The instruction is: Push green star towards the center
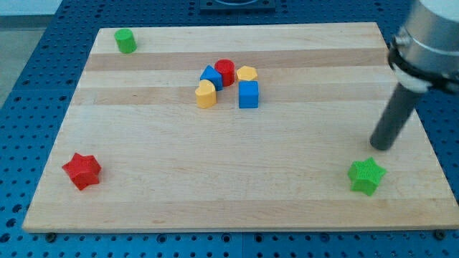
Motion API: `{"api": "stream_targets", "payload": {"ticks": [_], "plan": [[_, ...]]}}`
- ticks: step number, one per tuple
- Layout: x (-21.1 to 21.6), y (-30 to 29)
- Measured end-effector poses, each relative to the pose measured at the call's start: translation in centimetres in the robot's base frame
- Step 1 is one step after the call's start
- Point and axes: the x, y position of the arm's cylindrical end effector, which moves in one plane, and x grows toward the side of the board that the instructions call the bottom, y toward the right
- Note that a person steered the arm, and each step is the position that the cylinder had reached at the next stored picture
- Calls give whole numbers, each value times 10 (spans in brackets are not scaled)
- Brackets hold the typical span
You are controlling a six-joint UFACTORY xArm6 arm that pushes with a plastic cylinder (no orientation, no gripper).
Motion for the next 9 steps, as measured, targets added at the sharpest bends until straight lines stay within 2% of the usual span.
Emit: {"api": "stream_targets", "payload": {"ticks": [1,2,3,4,5,6,8,9], "plan": [[42,-24],[51,23],[74,-3],[59,-65],[-4,-124],[-44,-201],[4,-119],[43,-197]]}}
